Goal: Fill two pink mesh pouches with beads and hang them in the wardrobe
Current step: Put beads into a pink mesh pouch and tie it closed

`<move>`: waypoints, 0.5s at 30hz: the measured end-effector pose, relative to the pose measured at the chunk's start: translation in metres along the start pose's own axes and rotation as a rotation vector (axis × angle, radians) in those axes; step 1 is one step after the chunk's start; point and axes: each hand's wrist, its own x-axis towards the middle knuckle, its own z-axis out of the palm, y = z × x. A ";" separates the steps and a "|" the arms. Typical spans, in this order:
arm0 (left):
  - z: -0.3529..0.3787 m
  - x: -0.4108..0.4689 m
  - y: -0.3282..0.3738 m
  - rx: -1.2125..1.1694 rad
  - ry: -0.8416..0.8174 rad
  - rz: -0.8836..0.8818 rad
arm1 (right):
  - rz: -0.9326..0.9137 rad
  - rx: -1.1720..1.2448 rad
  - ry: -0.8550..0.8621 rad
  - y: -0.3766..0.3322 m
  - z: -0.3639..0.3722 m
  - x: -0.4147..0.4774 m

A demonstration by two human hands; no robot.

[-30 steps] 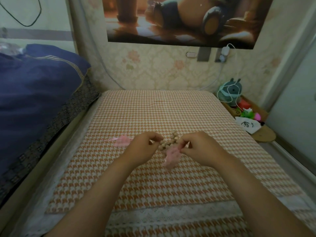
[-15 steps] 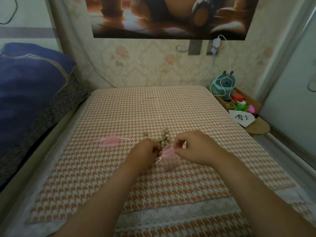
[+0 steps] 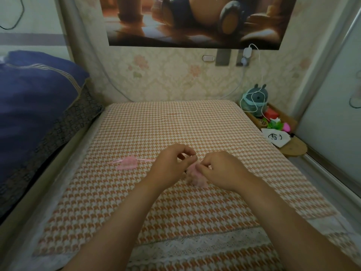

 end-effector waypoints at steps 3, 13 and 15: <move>0.004 0.002 -0.004 0.108 -0.047 0.015 | -0.010 -0.026 -0.019 -0.002 0.000 0.001; 0.009 0.014 -0.008 0.351 -0.118 -0.107 | -0.001 -0.071 -0.013 0.007 -0.003 0.004; 0.009 0.015 -0.007 0.352 -0.077 -0.115 | 0.007 -0.068 -0.013 0.007 -0.005 0.005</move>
